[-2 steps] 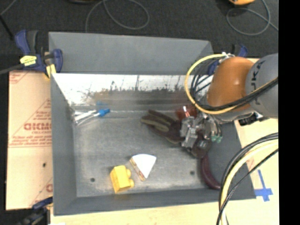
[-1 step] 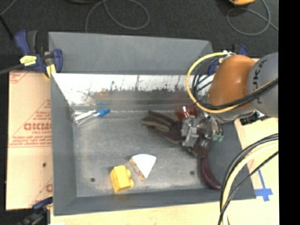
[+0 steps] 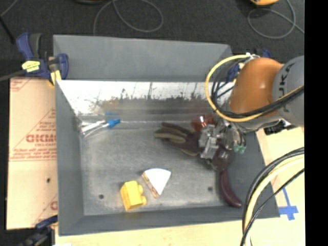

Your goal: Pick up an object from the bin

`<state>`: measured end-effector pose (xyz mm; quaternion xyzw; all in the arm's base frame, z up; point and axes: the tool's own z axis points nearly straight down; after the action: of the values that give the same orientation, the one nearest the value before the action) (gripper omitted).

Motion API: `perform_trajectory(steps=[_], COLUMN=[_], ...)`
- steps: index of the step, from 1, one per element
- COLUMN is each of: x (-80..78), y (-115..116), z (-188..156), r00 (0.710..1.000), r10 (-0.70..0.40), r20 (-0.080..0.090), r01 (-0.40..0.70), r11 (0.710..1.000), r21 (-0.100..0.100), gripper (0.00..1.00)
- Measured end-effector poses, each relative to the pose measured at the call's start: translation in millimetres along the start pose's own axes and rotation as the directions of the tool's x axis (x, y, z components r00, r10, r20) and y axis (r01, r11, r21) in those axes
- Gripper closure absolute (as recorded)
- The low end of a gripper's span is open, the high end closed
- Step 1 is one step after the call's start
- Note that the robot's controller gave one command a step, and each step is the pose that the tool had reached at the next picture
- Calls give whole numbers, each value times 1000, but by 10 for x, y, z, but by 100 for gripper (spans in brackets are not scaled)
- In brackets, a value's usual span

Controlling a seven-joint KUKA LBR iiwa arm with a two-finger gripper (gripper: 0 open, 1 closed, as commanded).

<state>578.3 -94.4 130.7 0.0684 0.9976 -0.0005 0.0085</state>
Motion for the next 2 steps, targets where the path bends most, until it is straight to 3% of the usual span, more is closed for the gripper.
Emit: perform_trajectory(steps=[2], x=[-7], y=[-2], z=[-267], r00=[1000], r10=[0], r20=[1], r01=[0], r11=[1000], r21=[0], gripper=[100])
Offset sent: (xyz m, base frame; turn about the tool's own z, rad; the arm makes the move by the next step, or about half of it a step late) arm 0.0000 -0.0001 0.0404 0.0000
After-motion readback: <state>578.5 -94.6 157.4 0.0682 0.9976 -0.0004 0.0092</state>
